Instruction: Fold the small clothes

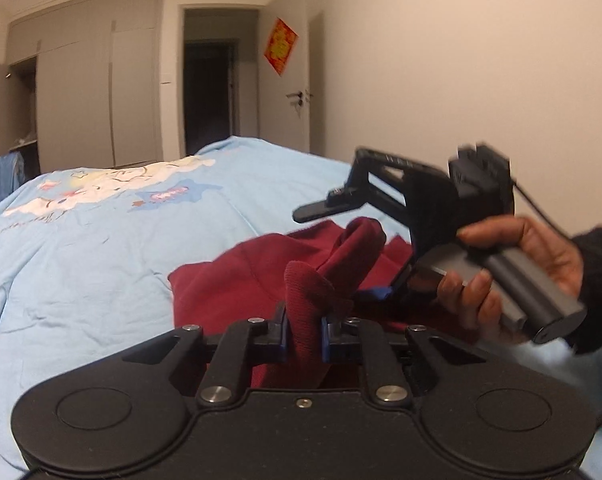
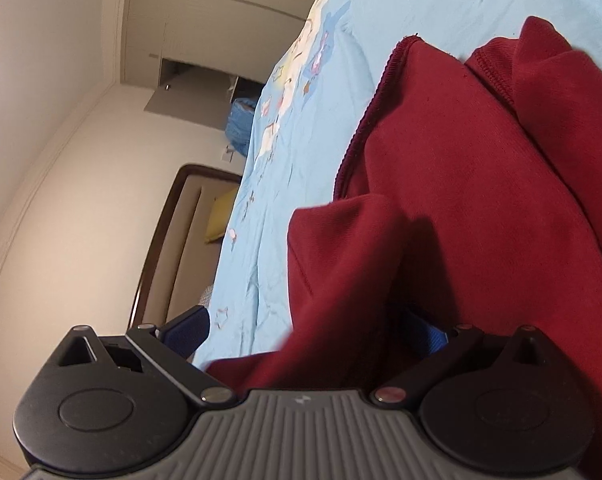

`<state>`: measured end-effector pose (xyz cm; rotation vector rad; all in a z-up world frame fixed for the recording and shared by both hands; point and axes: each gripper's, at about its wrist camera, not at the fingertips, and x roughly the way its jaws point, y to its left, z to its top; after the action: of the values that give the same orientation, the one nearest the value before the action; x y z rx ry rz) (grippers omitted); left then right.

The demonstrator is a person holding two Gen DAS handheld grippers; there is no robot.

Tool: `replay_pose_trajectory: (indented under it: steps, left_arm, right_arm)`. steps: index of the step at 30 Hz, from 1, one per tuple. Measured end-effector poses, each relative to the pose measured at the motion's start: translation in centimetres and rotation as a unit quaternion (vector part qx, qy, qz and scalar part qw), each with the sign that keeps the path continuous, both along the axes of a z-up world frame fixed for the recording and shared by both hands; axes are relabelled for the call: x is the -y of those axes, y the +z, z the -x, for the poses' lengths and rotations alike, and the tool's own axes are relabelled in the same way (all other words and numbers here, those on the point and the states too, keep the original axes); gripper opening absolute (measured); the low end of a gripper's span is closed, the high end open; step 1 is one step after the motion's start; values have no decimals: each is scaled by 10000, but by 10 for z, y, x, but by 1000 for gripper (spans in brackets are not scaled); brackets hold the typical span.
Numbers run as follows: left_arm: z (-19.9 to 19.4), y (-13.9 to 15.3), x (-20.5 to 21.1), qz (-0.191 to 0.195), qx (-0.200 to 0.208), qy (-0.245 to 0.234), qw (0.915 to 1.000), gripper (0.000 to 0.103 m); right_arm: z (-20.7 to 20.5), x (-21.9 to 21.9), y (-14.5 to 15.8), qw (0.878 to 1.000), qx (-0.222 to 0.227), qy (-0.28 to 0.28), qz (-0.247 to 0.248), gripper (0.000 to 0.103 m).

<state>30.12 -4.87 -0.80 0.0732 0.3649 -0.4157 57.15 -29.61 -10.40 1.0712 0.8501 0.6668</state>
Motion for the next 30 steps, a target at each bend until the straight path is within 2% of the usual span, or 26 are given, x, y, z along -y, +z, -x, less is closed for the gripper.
replay_pose_trajectory:
  steps: [3, 4, 5, 6, 10, 13, 17, 23, 30]
  left_arm:
    - [0, 3, -17, 549, -99, 185, 9983, 14]
    - [-1, 3, -21, 681, -138, 215, 9974, 14]
    - [-2, 3, -23, 758, -170, 238, 9967, 14]
    - [-2, 4, -22, 771, -174, 254, 9965, 14]
    - [1, 6, -9, 566, -27, 207, 9982, 14]
    - [5, 7, 5, 421, 61, 127, 9990, 14]
    - [2, 8, 20, 376, 134, 5, 9992, 13]
    - [-4, 10, 53, 183, 313, -244, 9990, 13]
    - [-15, 1, 94, -56, 302, -631, 9975, 13]
  right_arm:
    - [-8, -2, 1, 9999, -49, -77, -145, 103]
    - [-11, -4, 3, 9999, -13, -107, -133, 98]
    - [-13, -6, 6, 9999, 47, -133, -93, 88]
    - [-15, -9, 9, 9998, 98, -145, 0, 83]
    - [-18, -20, 18, 9976, 288, -150, 615, 43]
    - [-12, -20, 24, 9936, 499, -145, 999, 25]
    - [-3, -6, 34, 9877, 821, -210, 1311, 16]
    - [10, 14, 56, 9768, 1298, -323, 1673, 14]
    - [27, 40, 68, 9598, 1670, -518, 2197, 14]
